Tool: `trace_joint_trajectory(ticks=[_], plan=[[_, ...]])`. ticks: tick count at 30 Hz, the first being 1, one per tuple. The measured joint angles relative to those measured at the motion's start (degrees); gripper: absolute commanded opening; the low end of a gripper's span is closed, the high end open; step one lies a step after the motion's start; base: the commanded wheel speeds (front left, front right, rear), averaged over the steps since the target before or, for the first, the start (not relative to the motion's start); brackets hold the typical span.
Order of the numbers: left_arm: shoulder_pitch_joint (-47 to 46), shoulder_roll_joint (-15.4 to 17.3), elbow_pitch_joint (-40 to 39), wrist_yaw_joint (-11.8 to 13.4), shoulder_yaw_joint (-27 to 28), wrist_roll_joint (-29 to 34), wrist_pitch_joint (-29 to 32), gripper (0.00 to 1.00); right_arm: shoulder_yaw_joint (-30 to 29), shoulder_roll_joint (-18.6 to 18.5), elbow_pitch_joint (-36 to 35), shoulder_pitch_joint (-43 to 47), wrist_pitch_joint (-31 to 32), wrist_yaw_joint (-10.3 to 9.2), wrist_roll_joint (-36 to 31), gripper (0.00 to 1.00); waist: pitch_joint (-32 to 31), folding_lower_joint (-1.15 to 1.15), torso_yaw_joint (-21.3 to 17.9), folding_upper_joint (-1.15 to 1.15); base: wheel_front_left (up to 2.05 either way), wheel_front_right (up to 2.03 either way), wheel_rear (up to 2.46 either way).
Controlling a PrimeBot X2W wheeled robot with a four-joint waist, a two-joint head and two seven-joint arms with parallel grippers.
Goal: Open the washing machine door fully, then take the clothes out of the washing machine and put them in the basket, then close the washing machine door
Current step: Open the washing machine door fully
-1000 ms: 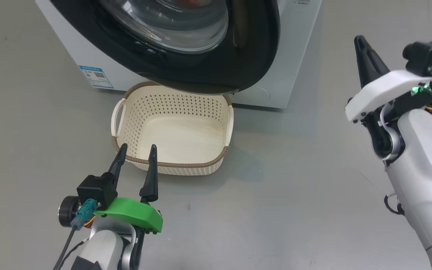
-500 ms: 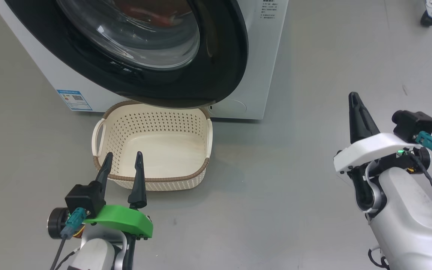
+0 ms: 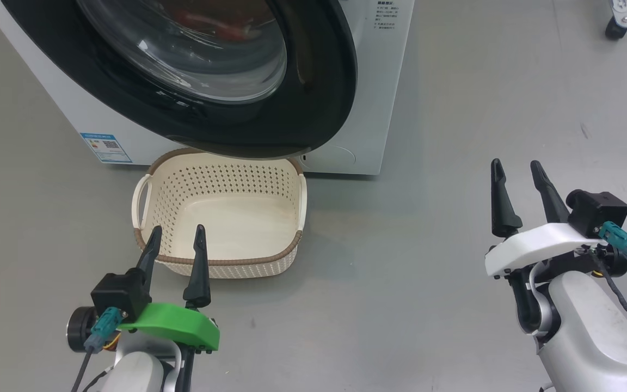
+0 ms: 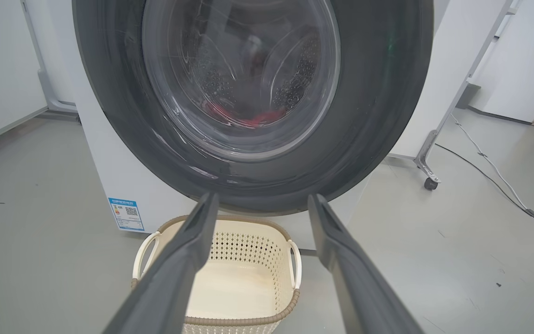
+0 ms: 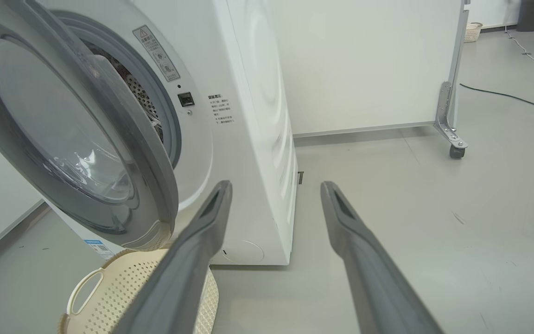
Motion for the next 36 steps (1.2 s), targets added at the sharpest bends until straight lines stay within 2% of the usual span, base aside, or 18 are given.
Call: trace_joint_trajectory(ticks=[11, 36], plan=[[0.7, 0.0, -0.2, 0.0, -0.1, 0.3, 0.0, 1.0, -1.4, 1.2, -4.1, 2.5, 0.0, -0.66, -2.2, 1.0, 0.1, 0.0, 0.6, 0.0, 0.0, 0.0, 0.0], [0.8, 0.0, -0.6, -0.3, 0.5, 1.5, 0.0, 1.0, -3.3, 2.9, -7.6, 6.2, 0.0, -0.19, -4.2, 1.0, 0.1, 0.0, 0.5, 0.0, 0.0, 0.0, 0.0]])
